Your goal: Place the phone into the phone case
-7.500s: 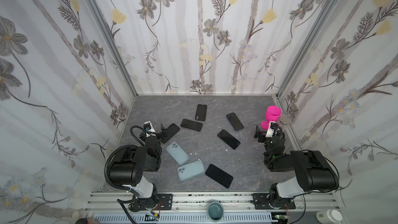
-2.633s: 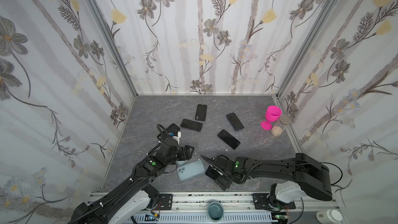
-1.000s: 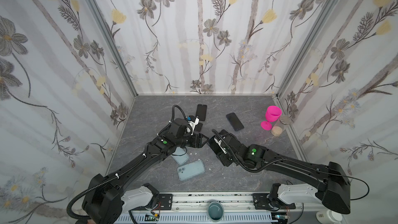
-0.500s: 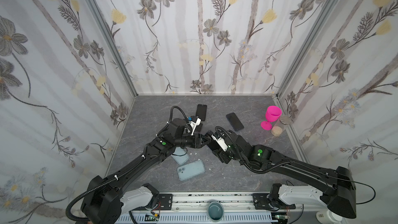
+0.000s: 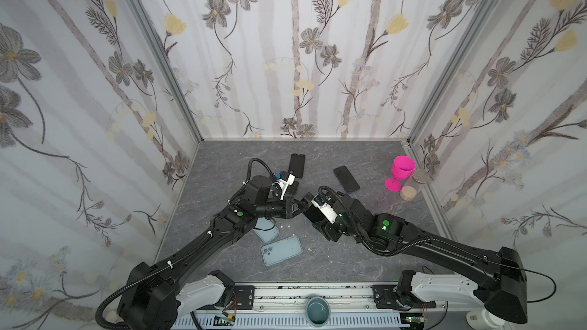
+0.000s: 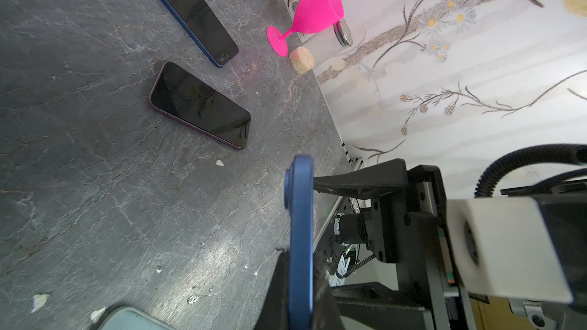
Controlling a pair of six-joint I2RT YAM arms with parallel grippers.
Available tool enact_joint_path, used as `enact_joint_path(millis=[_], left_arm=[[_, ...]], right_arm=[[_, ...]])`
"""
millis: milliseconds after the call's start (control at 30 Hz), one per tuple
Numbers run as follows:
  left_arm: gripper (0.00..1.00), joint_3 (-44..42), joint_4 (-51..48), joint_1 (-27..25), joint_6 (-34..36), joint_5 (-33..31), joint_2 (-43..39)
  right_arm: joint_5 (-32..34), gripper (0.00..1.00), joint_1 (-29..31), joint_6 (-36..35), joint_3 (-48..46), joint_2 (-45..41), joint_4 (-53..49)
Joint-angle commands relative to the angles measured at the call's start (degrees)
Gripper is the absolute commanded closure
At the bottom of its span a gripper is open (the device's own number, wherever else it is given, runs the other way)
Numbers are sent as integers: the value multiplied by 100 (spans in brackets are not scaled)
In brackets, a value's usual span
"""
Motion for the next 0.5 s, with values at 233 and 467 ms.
enact_joint_path(millis=[233,467], left_arm=[[100,-126,842,143,-597,-217,-203],[100,-164,1466,831,-772,-1037,-673]], right_arm=[[440,16,-8,-94,298,103,403],[517,0,-172,-116,1149,310,960]])
